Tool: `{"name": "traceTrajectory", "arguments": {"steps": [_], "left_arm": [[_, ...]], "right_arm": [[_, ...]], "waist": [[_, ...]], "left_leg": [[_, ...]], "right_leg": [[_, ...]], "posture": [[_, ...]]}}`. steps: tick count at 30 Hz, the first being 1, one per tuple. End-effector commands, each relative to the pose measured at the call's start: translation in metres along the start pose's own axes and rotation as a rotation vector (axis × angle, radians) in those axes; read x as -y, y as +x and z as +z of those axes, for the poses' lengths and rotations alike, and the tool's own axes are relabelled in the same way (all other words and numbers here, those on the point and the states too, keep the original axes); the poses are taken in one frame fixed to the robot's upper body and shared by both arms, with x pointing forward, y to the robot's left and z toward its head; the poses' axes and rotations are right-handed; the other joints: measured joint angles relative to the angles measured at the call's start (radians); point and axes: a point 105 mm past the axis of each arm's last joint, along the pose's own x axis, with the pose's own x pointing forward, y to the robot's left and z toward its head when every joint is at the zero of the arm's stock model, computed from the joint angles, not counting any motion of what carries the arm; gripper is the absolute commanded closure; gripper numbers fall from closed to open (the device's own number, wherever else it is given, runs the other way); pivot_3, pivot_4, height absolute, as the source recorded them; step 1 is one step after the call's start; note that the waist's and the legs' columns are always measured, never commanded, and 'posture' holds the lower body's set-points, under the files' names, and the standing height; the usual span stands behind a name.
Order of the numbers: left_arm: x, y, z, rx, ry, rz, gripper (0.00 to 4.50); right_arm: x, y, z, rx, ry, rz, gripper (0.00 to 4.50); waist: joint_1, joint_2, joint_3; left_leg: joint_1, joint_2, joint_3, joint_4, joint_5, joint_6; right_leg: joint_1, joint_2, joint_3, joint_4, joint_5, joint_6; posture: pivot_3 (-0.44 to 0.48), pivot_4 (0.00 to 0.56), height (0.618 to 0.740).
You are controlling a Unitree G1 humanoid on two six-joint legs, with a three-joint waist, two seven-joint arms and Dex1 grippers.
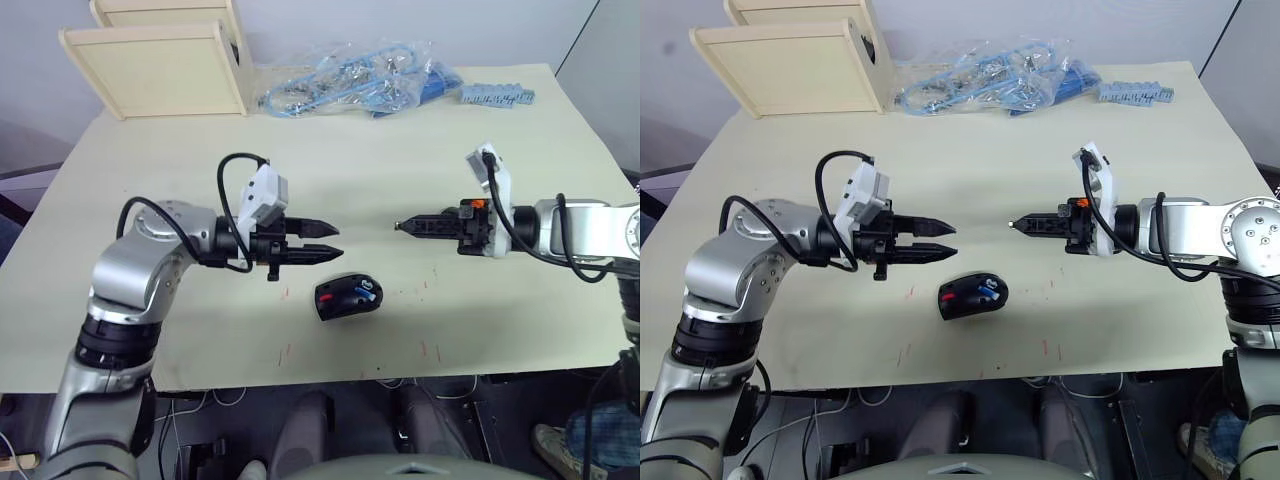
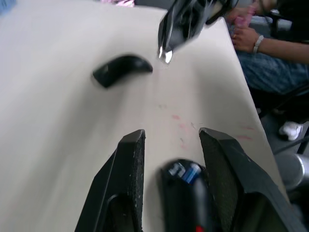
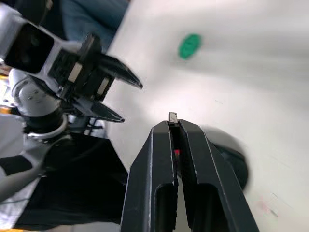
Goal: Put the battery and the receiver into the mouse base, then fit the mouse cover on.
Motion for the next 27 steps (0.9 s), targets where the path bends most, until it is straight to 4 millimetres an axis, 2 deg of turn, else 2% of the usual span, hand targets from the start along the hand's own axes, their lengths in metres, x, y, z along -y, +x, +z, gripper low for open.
{"name": "traceTrajectory", "arguments": {"steps": [1,2,3,5,8,11,16,22,27], "left_arm": [[0.012,-0.006,-0.008,0.004,-0.009,0.023,1.79],[0.015,-0.005,-0.014,0.01,-0.037,0.038,1.52],[0.018,-0.005,-0.02,0.008,-0.052,0.042,0.87],[0.024,-0.003,-0.032,-0.007,-0.047,0.037,0.42],[0.031,0.001,-0.049,-0.023,-0.045,0.033,0.42],[0.033,0.004,-0.056,-0.031,-0.034,0.033,0.42],[0.024,0.014,-0.072,-0.052,0.007,0.061,0.42],[0.02,0.023,-0.08,-0.067,0.059,0.027,0.42],[0.017,0.032,-0.079,-0.063,0.08,0.0,0.42]], "right_arm": [[-0.005,-0.01,-0.003,-0.016,-0.031,0.003,4.5],[-0.004,-0.012,-0.004,-0.018,-0.031,-0.007,4.5],[-0.002,-0.014,-0.005,-0.021,-0.034,-0.019,4.5],[-0.001,-0.017,-0.006,-0.02,-0.034,-0.03,4.5],[0.0,-0.021,-0.008,-0.017,-0.038,-0.043,4.5],[0.001,-0.024,-0.009,-0.013,-0.038,-0.049,4.5],[0.003,-0.03,-0.015,-0.025,-0.045,-0.076,4.5],[0.004,-0.033,-0.017,-0.016,-0.045,-0.09,4.5],[0.004,-0.034,-0.018,-0.005,-0.045,-0.093,4.5]], "waist": [[0.001,0.0,0.0],[0.0,0.0,0.0],[0.0,0.0,0.0],[0.002,0.0,0.0],[0.007,0.0,0.0],[0.011,0.0,0.0],[0.027,0.001,0.0],[0.026,0.0,0.0],[0.025,0.0,0.0]], "left_leg": [[0.0,0.0,0.0,0.0,0.0,0.0],[0.0,0.0,0.001,0.0,0.0,0.0],[0.001,0.0,0.001,-0.001,0.0,0.0],[0.001,0.0,0.001,-0.001,0.0,0.0],[0.001,0.0,0.002,-0.001,0.0,0.0],[0.001,0.0,0.002,-0.001,0.0,0.0],[0.001,0.0,0.003,-0.001,0.0,0.0],[0.0,0.0,0.003,-0.001,0.0,0.0],[0.0,0.001,0.003,-0.001,0.0,0.0]], "right_leg": [[0.0,0.0,0.0,0.0,0.0,0.0],[0.0,0.0,0.0,0.0,0.0,0.0],[0.0,0.0,0.002,0.0,0.0,0.0],[0.0,0.0,0.001,-0.001,0.0,0.0],[0.001,0.0,0.001,-0.001,0.0,0.0],[0.001,0.0,0.001,-0.002,0.0,0.0],[0.001,0.0,0.0,-0.002,0.0,0.0],[0.001,0.0,0.0,-0.004,0.0,0.0],[0.001,0.0,0.0,-0.004,0.0,0.0]], "posture": [[0.0,0.15,0.74],[0.0,0.15,0.74],[0.0,0.15,0.74],[0.0,0.15,0.74],[0.0,0.15,0.74],[0.0,0.15,0.74],[0.0,0.15,0.74],[0.0,0.15,0.74],[0.0,0.15,0.74]]}}
